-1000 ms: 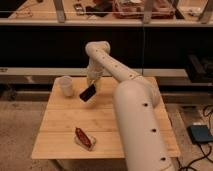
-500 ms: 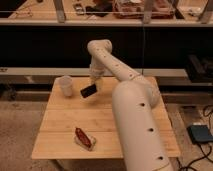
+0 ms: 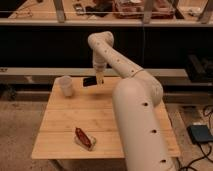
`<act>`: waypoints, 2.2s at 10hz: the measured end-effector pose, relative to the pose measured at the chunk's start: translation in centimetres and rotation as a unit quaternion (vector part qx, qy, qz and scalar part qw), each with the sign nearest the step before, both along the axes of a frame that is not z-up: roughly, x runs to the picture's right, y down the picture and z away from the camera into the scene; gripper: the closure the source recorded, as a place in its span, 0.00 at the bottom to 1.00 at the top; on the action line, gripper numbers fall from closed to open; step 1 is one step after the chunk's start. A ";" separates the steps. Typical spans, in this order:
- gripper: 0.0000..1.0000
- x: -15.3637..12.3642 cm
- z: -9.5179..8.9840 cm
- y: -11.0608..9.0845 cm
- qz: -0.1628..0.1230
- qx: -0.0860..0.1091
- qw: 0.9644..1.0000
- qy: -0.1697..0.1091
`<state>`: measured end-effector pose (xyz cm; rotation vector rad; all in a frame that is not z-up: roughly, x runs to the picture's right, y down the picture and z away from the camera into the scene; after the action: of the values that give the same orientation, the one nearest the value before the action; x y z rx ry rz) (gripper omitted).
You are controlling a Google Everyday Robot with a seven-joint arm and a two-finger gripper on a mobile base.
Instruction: Place the eraser in the ceramic cup
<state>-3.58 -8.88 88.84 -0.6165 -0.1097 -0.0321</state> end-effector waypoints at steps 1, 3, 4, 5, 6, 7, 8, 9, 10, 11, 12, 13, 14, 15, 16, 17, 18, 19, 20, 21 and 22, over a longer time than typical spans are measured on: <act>1.00 -0.3 -0.2 -0.5 0.008 0.013 1.000 0.011; 1.00 -2.1 -0.7 -0.8 0.022 0.040 0.999 0.017; 1.00 -2.3 -0.8 -0.5 0.027 0.043 0.999 0.016; 1.00 -2.4 -0.7 -0.1 0.033 0.045 0.998 0.016; 1.00 -2.4 -0.6 0.3 0.042 0.045 0.998 0.016; 1.00 -2.5 -0.4 0.5 0.048 0.045 0.998 0.016; 1.00 -2.7 -0.1 0.8 0.056 0.045 0.997 0.012; 1.00 -2.8 0.2 1.0 0.069 0.045 0.997 0.007; 1.00 -2.7 0.4 0.9 0.077 0.047 0.996 0.003; 1.00 -2.7 0.6 0.7 0.086 0.049 0.995 -0.003; 1.00 -2.8 0.9 0.4 0.094 0.052 0.994 -0.016; 1.00 -2.8 1.2 0.2 0.098 0.053 0.993 -0.022; 1.00 -2.7 1.4 0.0 0.101 0.053 0.993 -0.028; 1.00 -2.5 1.9 -0.4 0.102 0.054 0.993 -0.037; 1.00 -2.9 2.3 -0.8 0.102 0.053 0.992 -0.048; 1.00 -3.3 2.6 -1.0 0.103 0.051 0.992 -0.057; 1.00 -4.1 3.1 -1.2 0.106 0.048 0.991 -0.071; 1.00 -4.8 3.6 -1.6 0.109 0.045 0.989 -0.086; 1.00 -5.4 3.9 -1.9 0.109 0.044 0.988 -0.096; 1.00 -6.2 4.0 -2.3 0.108 0.043 0.987 -0.107; 1.00 -7.2 4.1 -2.5 0.103 0.041 0.987 -0.118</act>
<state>-10.78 -11.42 92.96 -0.5155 -0.3999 0.0894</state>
